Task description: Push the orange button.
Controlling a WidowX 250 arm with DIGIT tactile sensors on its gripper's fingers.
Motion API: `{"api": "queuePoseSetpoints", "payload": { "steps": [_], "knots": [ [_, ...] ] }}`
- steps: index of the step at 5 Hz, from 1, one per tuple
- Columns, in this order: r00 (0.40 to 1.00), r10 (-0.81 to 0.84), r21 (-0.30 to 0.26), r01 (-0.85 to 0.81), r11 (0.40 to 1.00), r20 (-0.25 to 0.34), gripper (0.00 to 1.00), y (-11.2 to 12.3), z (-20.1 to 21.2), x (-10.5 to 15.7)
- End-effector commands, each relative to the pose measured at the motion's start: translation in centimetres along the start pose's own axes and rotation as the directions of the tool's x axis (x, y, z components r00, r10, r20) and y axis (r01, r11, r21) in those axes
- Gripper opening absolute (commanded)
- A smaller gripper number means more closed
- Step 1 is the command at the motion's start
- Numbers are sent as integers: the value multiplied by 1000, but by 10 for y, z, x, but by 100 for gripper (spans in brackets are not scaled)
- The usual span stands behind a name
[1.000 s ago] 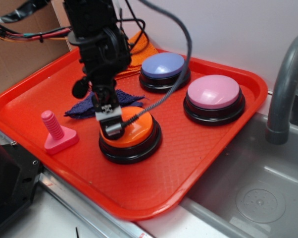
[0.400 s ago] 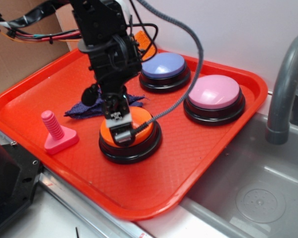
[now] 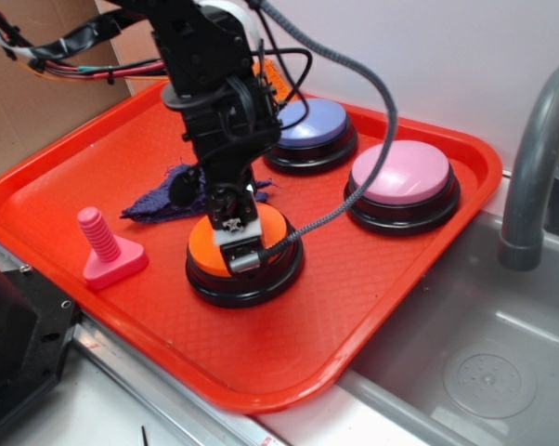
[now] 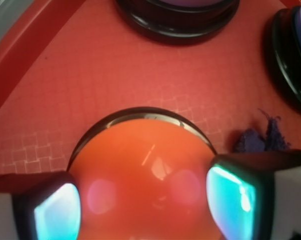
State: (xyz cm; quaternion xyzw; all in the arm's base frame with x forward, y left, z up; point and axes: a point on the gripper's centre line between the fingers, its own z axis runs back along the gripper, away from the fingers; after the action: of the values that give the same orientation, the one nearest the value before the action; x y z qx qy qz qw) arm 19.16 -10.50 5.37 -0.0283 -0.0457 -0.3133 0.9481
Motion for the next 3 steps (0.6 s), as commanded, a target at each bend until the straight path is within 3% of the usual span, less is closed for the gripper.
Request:
{"api": "queuePoseSetpoints", "payload": {
  "steps": [1,3],
  "knots": [
    [1000,-11,36,10,999,5,100,-8,33,4],
    [1000,-5,34,5,999,18,100,-11,52,6]
  ]
}}
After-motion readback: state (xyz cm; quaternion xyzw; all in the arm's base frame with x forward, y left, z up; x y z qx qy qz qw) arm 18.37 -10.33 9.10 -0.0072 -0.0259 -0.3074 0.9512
